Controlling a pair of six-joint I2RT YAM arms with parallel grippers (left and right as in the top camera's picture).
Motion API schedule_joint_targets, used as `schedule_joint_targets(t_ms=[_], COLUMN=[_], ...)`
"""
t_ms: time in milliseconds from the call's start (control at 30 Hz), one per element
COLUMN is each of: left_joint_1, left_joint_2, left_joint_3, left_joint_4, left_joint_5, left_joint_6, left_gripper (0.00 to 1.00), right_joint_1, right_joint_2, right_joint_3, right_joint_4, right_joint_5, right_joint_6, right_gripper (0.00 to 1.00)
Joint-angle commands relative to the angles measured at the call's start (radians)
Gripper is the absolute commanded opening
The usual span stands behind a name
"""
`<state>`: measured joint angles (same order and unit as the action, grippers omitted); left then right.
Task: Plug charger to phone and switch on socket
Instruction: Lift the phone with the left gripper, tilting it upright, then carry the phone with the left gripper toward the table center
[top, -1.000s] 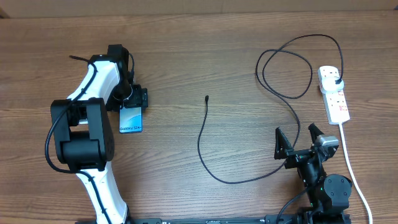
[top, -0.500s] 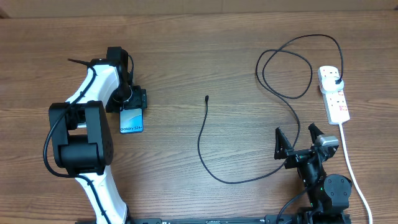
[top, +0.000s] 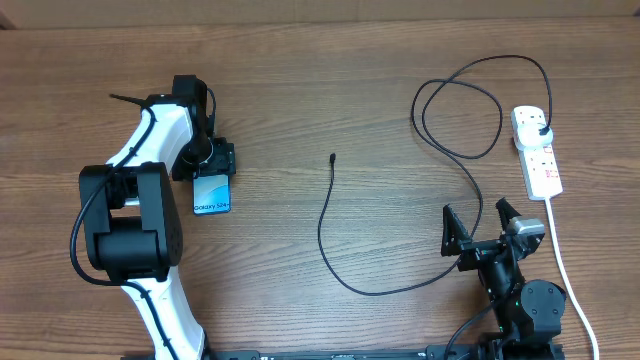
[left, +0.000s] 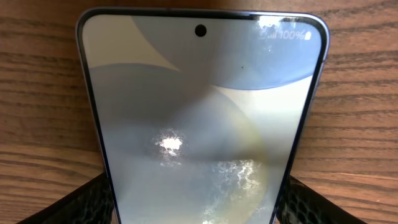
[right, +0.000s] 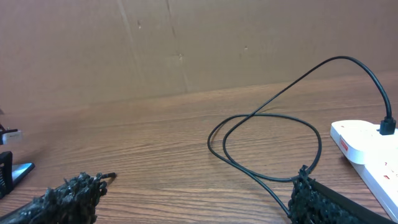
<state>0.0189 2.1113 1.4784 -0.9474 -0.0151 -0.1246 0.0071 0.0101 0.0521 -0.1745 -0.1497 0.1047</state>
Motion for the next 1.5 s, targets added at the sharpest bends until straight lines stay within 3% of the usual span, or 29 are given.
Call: schedule_joint_targets(t_ms=[0,667,933,1467], left_joint_1=[-0.008,-0.008,-0.008,-0.008], left_joint_2=[0.068,0.067,0.067,0.067], left_joint_3=[-0.062,-0.061,-0.041,0.216], left_joint_4=[-0.006,-0.009,-0.035,-0.228], left_joint_5=[0.034,0.060,0.090,0.093], left_joint_6=[-0.026,-0.187,-0.198,-0.193], left_gripper=[0.77,0.74,0.73,0.73], right_joint_1=[0.000,0.000,0.000,0.000], right_joint_2=[-0.007,-0.007,-0.007,-0.007], right_joint_3=[-0.001,-0.001,-0.001,-0.001], right_joint_4=[0.005,0.005,0.005,0.005], right_joint_5=[0.002,0.002,0.002,0.002], right_joint_6=[0.002,0.002,0.002,0.002], right_gripper=[1.00,1.00,1.00,1.00])
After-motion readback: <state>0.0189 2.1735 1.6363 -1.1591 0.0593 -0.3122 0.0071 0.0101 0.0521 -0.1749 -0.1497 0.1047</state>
